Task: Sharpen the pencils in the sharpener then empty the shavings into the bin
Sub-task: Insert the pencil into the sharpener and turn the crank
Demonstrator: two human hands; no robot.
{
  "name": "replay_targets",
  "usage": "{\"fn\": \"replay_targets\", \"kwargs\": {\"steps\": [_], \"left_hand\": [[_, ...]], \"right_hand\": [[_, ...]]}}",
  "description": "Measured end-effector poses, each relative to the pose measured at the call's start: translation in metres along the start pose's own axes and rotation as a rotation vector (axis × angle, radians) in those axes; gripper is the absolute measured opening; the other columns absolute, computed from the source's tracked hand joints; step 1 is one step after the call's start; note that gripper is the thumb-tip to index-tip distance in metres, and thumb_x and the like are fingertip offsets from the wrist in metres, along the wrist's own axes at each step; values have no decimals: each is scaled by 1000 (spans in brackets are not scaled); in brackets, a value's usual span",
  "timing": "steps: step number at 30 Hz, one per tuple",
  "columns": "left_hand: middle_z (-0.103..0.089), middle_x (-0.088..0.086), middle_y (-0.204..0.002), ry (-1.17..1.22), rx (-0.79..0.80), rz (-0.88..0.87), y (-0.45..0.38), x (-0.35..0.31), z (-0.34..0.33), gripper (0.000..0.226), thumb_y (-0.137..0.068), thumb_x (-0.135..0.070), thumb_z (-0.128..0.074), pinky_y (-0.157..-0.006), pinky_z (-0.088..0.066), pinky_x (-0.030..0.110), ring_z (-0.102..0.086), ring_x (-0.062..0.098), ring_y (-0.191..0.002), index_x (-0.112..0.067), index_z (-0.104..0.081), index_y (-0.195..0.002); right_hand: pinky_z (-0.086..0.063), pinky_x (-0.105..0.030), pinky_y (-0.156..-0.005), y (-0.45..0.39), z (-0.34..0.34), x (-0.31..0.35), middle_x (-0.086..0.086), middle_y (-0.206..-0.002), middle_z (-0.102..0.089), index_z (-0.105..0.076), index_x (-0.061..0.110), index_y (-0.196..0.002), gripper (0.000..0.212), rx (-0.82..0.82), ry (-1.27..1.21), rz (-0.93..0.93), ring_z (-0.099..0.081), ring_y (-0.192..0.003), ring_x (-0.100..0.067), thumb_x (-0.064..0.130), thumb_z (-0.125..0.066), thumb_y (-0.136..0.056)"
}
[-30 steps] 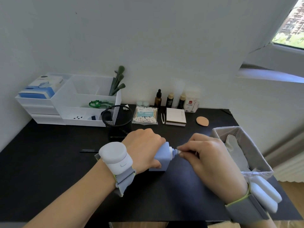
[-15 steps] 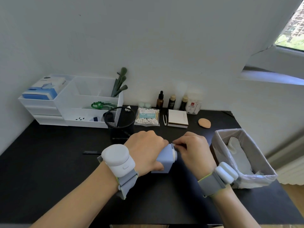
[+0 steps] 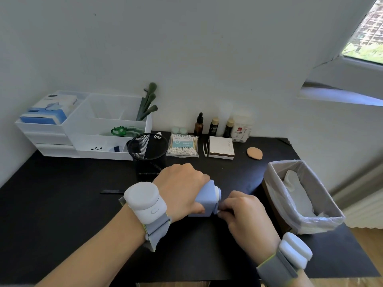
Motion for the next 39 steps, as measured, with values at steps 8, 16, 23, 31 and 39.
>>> {"fn": "replay_targets", "kwargs": {"steps": [8,16,23,31,39], "left_hand": [[-61,1,-100,16,-1,3,-1,0,1,34,-82,-50,-64,-66,-36,32,-58,27,-95,-25,-54,-102],[-62,1,-102,10,1,11,-1,1,1,36,-81,-51,-65,-66,-36,33,-58,27,-96,-25,-54,-103],[-61,1,-103,14,17,25,1,1,0,35,-81,-52,-65,-66,-36,32,-58,27,-98,-26,-52,-101],[-61,1,-104,17,20,3,0,-1,0,37,-83,-51,-64,-67,-37,32,-58,26,-98,-25,-53,-107],[-61,-1,-100,12,-16,-15,0,-2,2,35,-82,-53,-63,-66,-36,33,-57,25,-95,-25,-50,-98]], "right_hand": [[-43,-23,-57,15,22,9,17,-71,-52,-72,30,-78,10,-1,-33,55,-52,-64,-4,21,-73,-73],[-40,-18,-55,17,51,24,17,-70,-49,-74,31,-79,11,-97,-5,114,-49,-60,-2,21,-73,-74],[-47,-22,-60,-6,80,30,15,-75,-58,-78,24,-81,15,-242,-29,122,-55,-64,-6,12,-77,-73],[-53,-33,-71,-43,67,14,7,-84,-67,-79,20,-88,17,-268,-56,39,-64,-79,-16,7,-76,-78],[-52,-34,-71,-57,31,-5,4,-88,-66,-78,23,-90,14,-179,-33,-32,-62,-85,-18,14,-72,-82]]}}
Point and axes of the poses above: each hand's wrist, its own y-axis away from the middle knuckle, its own z-axis out of the back of the hand, x = y × z, the point moved 10 cm from there along -y, towards the middle knuckle
